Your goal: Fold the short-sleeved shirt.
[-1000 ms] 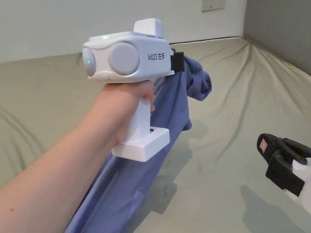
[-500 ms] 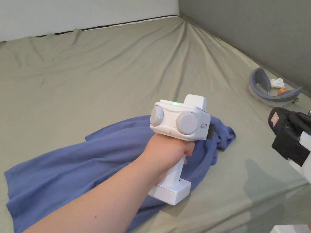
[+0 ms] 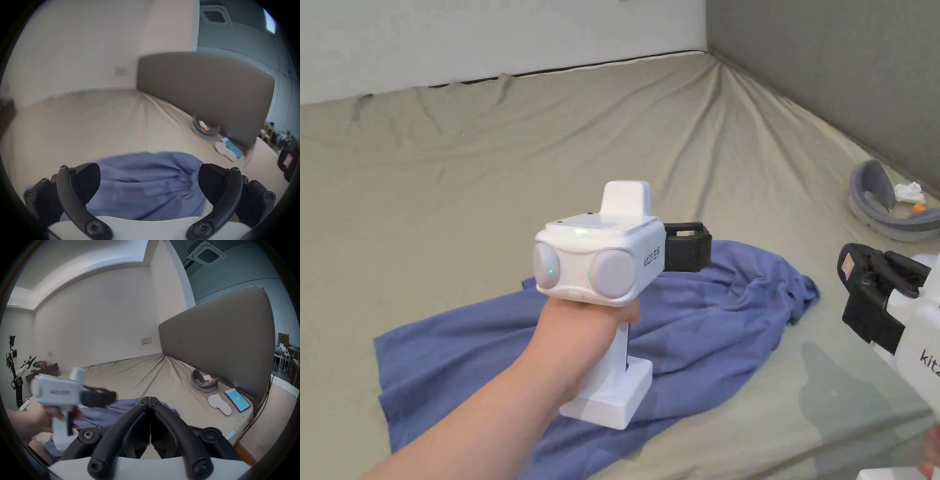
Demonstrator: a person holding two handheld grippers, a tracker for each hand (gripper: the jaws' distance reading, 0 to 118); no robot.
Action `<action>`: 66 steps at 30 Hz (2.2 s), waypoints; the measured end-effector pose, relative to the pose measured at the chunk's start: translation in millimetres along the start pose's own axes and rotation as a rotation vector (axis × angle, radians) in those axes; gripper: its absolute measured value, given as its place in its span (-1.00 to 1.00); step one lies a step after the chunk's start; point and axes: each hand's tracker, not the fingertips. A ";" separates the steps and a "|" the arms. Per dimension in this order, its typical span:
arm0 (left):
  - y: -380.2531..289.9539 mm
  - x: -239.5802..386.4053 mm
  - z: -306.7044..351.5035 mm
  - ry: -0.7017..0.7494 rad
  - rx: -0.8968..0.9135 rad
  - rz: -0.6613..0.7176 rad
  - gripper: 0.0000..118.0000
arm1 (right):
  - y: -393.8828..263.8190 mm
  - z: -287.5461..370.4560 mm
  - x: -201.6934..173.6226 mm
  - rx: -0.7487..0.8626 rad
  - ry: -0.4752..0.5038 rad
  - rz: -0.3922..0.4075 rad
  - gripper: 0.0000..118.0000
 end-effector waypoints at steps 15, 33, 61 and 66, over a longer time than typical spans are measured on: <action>-79.9 -193.6 309.4 0.462 0.235 0.166 -1.00 | -2.2 -15.6 -121.5 -0.021 0.227 0.145 -1.00; -125.8 -219.0 267.9 0.403 0.021 0.266 -1.00 | -11.0 -32.7 -131.1 -0.090 0.258 0.112 -1.00; -123.0 -269.2 -0.6 0.334 -0.420 0.230 -0.90 | -15.5 -53.2 -104.2 -0.220 0.210 0.090 -1.00; -115.7 -272.8 19.8 0.289 -0.365 0.228 -0.96 | -15.5 -54.1 -98.4 -0.231 0.173 0.089 -1.00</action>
